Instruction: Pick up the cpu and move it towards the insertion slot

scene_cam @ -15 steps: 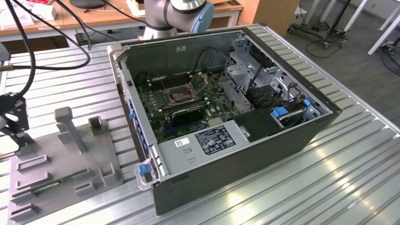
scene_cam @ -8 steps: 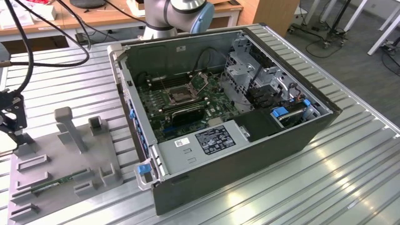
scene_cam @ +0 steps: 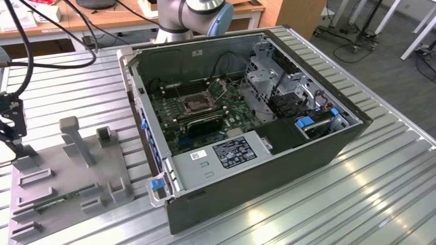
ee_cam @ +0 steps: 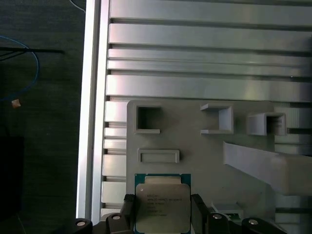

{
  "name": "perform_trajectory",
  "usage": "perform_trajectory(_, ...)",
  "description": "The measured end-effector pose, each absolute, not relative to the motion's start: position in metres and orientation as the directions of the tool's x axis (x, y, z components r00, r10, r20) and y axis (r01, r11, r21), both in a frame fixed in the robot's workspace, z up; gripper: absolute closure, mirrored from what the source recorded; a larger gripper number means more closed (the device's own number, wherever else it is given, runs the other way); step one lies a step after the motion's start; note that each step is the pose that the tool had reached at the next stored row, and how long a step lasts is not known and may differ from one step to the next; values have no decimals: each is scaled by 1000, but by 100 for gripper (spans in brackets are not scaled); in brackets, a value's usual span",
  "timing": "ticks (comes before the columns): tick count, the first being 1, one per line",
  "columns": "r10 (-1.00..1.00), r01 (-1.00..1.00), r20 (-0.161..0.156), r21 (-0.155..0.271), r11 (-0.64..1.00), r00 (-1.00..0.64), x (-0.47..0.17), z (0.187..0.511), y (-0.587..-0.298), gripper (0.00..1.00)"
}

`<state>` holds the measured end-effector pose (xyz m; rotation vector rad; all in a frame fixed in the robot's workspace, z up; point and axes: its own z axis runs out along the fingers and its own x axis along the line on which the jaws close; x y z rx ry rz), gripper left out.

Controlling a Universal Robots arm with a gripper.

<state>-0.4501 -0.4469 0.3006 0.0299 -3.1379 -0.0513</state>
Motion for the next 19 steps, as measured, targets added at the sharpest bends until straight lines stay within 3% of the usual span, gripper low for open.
perform_trajectory(19, -19, -19, 3, 33, 999, -1000, -450, 309, -447, 46)
